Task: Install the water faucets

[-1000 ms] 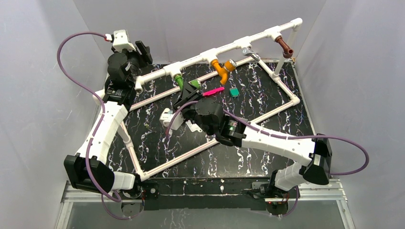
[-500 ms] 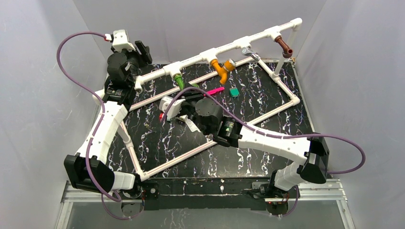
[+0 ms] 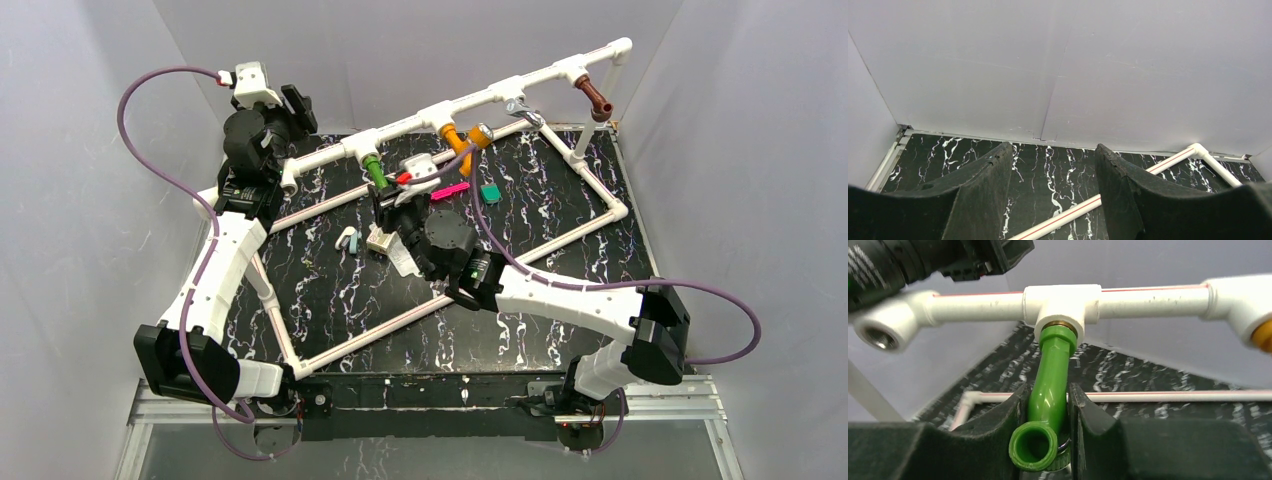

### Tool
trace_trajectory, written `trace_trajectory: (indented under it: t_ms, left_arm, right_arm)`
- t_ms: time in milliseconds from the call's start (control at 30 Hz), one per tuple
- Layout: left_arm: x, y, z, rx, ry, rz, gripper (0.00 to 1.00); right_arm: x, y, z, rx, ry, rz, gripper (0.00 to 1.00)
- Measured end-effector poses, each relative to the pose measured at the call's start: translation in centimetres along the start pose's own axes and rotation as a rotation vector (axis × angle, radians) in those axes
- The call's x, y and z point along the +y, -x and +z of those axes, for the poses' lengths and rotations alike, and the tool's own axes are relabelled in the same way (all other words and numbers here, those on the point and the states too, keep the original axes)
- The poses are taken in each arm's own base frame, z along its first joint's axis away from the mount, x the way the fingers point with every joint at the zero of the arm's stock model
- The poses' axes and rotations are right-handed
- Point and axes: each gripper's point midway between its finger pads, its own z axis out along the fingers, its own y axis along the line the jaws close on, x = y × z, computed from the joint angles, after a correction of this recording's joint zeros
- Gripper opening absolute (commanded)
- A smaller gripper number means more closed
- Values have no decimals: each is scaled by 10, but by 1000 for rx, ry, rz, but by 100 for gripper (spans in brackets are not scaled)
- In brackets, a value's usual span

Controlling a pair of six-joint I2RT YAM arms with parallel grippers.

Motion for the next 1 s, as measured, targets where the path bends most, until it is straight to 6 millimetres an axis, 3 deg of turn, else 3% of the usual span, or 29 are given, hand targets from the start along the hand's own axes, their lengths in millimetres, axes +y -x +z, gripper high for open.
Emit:
trace_trajectory:
  t_ms: [500,700,867,900,1000]
  left_arm:
    - [-2,0,0,1,-11,-1,59]
    - [-2,0,0,1,-10,-1,59]
    - [-1,0,0,-1,-10,-3,59]
    - [-1,0,0,-1,-10,-4,59]
    - [-2,0,0,0,-12,-4,59]
  right_arm:
    - [6,7,3,-81,-60,1075,1]
    - [8,11,4,-74,-73,1347,1]
    - [8,13,4,-73,-75,1451,1]
    - [8,13,4,-70,-77,1458,3]
    - [8,13,5,-67,-76,1479,26]
